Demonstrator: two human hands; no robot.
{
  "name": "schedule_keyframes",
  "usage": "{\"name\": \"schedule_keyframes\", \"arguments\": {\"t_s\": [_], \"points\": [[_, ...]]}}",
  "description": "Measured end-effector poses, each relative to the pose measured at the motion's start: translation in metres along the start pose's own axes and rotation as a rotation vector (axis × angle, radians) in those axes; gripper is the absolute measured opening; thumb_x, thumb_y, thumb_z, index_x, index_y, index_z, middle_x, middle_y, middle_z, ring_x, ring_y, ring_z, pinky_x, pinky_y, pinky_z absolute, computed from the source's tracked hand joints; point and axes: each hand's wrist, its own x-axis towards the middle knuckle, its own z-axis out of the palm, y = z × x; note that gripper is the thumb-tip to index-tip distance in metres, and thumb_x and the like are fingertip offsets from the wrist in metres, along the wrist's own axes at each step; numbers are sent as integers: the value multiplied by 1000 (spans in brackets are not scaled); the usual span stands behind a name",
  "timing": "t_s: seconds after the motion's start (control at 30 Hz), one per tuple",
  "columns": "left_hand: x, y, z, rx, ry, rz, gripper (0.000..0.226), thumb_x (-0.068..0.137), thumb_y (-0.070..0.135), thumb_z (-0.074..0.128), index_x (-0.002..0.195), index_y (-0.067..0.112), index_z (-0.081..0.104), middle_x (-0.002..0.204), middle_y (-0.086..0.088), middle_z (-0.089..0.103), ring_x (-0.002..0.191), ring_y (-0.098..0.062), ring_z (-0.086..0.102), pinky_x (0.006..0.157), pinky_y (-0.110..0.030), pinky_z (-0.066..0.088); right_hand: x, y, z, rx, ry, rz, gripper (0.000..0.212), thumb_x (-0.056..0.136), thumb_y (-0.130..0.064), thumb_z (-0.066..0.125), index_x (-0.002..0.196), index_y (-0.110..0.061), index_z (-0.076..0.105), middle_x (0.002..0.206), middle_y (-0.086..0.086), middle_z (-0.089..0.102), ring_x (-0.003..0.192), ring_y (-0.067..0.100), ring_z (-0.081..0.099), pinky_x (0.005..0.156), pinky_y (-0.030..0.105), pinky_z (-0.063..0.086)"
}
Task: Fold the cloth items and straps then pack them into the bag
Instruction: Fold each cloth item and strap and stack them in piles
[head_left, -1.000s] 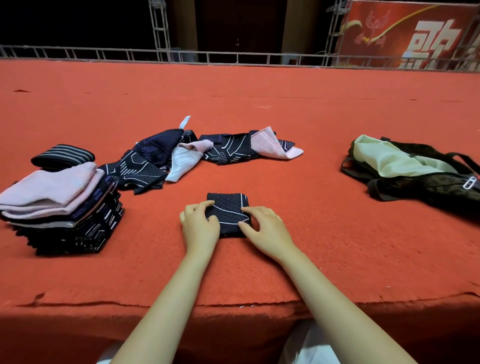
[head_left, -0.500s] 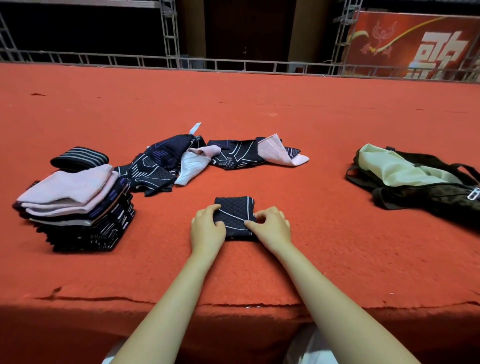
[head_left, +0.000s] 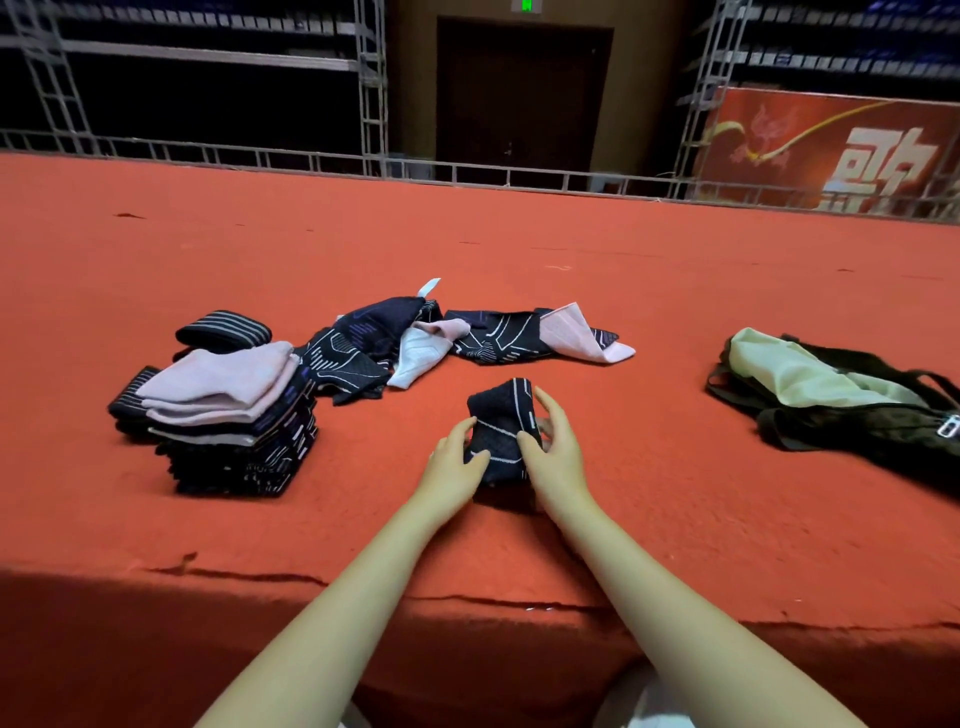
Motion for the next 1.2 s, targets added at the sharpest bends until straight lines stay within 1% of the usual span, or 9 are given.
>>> {"name": "schedule_keyframes", "arguments": {"t_s": [0.13,0.23,0.3,0.43,0.57,0.67,0.83,1.07,1.2], "points": [[0,18,-35,-425,8,-105,44,98,21,45,140,25,34,119,-10,63,98,-28,64,88,-41,51,15,-46,27,35,-28,-120,58,84,12,41,136,-14,45,134,5,54,124,16,51,107,30,39],[-1,36,-82,-695,89,-103,41,97,15,46,135,30,42,97,-1,65,70,-20,62,57,-25,47,29,-85,56,177,-55,-105,53,85,10,41,133,-12,48,121,-1,59,109,8,57,96,22,46],[-1,46,-122,-711,246,-58,48,94,6,47,136,28,43,97,1,62,70,-14,59,55,-25,46,42,-104,81,218,-42,-67,49,86,5,45,130,-14,50,109,0,61,94,8,59,84,21,48],[-1,46,-202,-482,446,97,52,86,2,44,127,32,51,104,-5,65,87,-20,64,79,-35,55,56,-124,141,147,-124,30,48,85,-7,52,131,-19,48,97,3,62,91,18,60,82,29,47],[-7,29,-260,-3,605,74,48,87,-2,36,128,14,55,128,-3,58,117,-16,52,94,-20,38,50,-131,200,16,-252,-23,49,85,-14,54,133,-15,43,109,5,63,104,24,60,94,39,48],[-13,8,-288,239,628,-9,44,87,-1,38,125,9,58,128,-8,60,119,-22,53,94,-23,37,43,-125,234,-144,-336,-37,49,86,-19,54,134,-12,42,122,8,61,112,26,56,95,37,44],[-17,-36,-296,621,474,-160,41,91,12,40,123,21,64,126,-16,59,116,-37,51,99,-38,41,30,-105,253,-569,-346,-41,39,85,-33,51,120,-14,49,116,9,64,108,32,59,84,37,45],[-15,-19,-281,734,576,-86,32,92,21,46,118,22,65,129,-9,50,123,-31,35,97,-43,35,43,-94,230,-393,-413,39,53,92,-47,41,131,-12,44,123,9,60,113,30,57,94,38,44],[-7,14,-260,649,585,117,28,90,19,47,110,20,67,120,-6,53,118,-27,40,97,-39,35,60,-73,197,-290,-349,107,38,89,-43,41,118,-20,49,88,1,60,82,24,54,76,34,46]]}}
